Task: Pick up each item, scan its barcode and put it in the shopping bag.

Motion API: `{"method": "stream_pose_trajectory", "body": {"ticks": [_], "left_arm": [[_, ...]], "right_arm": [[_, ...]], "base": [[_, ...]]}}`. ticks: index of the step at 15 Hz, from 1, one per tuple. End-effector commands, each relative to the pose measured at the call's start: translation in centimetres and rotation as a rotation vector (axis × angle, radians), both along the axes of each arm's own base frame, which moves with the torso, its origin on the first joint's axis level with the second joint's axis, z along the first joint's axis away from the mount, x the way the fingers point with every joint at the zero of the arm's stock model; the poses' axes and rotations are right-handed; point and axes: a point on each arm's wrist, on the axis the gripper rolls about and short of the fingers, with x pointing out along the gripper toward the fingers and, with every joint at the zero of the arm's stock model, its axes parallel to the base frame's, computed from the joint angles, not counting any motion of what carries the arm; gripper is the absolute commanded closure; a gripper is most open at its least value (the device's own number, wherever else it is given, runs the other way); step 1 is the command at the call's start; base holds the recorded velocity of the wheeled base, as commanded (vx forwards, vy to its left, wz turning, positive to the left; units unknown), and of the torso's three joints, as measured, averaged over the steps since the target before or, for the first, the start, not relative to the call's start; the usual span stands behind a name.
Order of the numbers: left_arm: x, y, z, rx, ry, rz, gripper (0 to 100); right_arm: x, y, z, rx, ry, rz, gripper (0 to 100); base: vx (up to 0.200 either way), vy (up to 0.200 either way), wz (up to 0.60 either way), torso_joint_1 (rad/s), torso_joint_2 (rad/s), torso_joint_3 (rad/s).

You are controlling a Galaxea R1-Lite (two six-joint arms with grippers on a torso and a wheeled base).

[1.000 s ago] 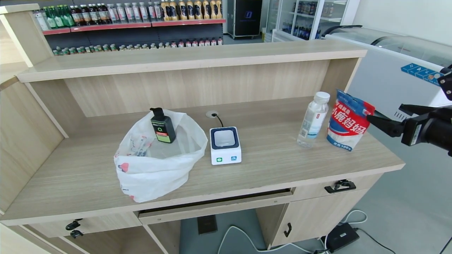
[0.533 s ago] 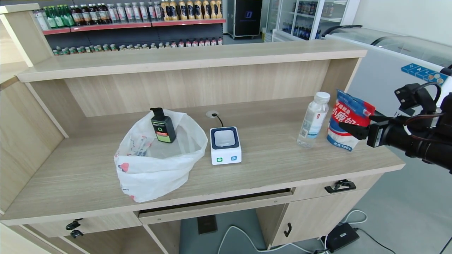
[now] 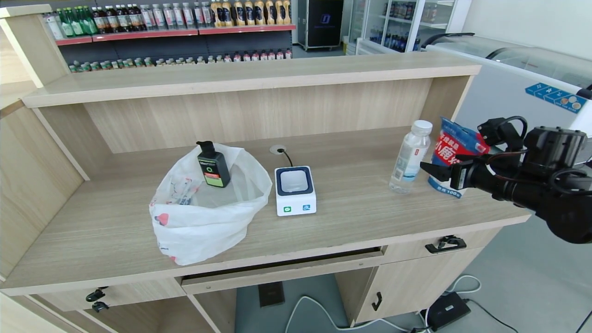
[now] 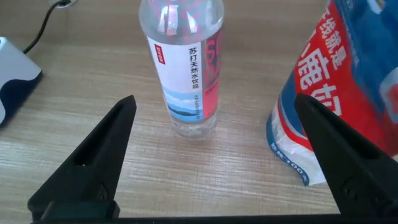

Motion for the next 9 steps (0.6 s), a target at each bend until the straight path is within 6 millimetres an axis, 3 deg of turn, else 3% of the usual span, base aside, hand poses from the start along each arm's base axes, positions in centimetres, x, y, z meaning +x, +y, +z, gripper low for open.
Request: {"method": "stream_pose_trajectory", "body": {"ticks": [1,5,9], "left_arm": [[0.0,0.0,0.0,0.000,-0.001,0.000,0],[0.0,0.0,0.0,0.000,0.001,0.000,0],[0.0,0.0,0.0,0.000,0.001,0.000,0]], "right_arm": [[1.4,1.1,-1.0,-0.002,0.017,0.032,0],[2.4,2.7,-1.6,-0.007,0.021,0.076,0],[3.9,3.0,-2.2,-0.043,0.002,0.083,0]], "base": [[0.000,0.000,0.00,0.000,0.00,0.000],[0.000,0.000,0.00,0.000,0.00,0.000],[0.000,0.000,0.00,0.000,0.00,0.000]]}}
